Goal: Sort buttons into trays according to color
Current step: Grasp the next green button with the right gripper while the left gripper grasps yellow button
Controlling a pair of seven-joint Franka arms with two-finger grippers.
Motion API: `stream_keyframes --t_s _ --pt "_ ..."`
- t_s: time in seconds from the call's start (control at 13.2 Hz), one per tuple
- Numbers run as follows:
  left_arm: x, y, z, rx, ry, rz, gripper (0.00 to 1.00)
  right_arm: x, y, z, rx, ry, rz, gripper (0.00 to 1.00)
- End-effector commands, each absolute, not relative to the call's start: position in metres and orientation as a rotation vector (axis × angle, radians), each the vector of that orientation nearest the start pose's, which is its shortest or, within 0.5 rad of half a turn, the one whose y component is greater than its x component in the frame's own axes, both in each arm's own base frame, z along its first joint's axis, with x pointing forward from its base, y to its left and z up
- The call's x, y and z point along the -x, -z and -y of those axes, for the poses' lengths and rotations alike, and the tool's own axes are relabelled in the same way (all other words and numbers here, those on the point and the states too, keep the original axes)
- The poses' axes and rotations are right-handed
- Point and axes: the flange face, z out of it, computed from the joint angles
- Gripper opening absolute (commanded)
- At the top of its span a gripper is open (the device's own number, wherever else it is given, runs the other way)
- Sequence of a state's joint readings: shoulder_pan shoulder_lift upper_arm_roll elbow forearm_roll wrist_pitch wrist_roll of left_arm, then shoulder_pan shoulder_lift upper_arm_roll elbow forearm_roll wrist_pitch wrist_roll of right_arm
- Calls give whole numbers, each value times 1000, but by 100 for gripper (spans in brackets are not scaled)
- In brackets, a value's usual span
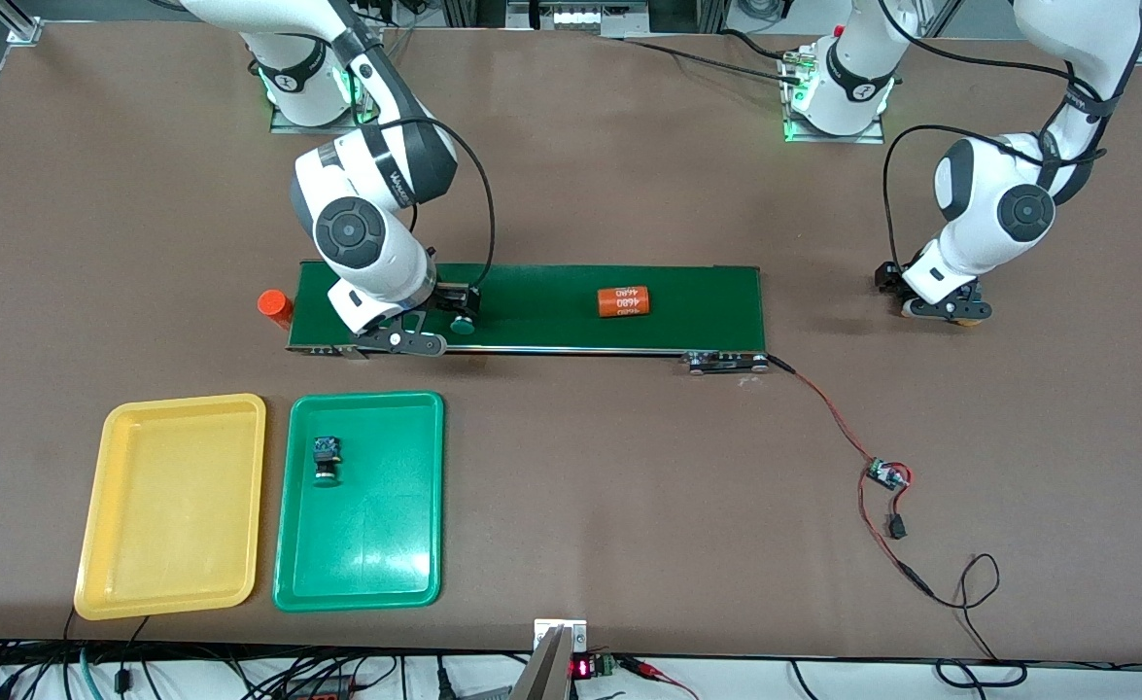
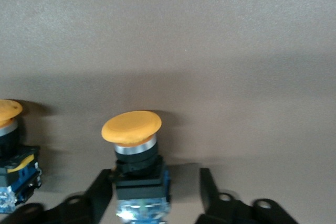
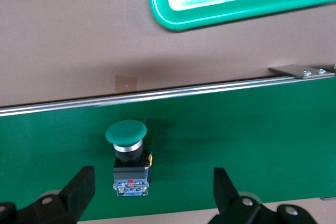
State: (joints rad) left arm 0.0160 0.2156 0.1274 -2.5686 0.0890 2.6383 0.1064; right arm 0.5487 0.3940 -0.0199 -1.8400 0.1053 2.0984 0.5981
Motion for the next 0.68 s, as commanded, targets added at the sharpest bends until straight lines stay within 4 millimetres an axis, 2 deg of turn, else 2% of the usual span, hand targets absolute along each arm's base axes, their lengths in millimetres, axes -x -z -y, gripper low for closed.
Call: stream_keyframes --t_s 0.0,0.23,0.45,0.6 --pt "-428 -177 -67 3091 -218 -62 38 -520 -293 -328 3124 -235 -225 100" --pt "-431 -183 -69 3092 -214 -54 25 -518 -282 -327 3127 -235 -225 100" --pt "-447 -215 -72 3090 -240 -42 23 -517 -263 -326 3144 -260 -211 100" --pt "-468 -238 -65 3084 -315 -64 23 -514 -249 -322 3151 -257 -204 100"
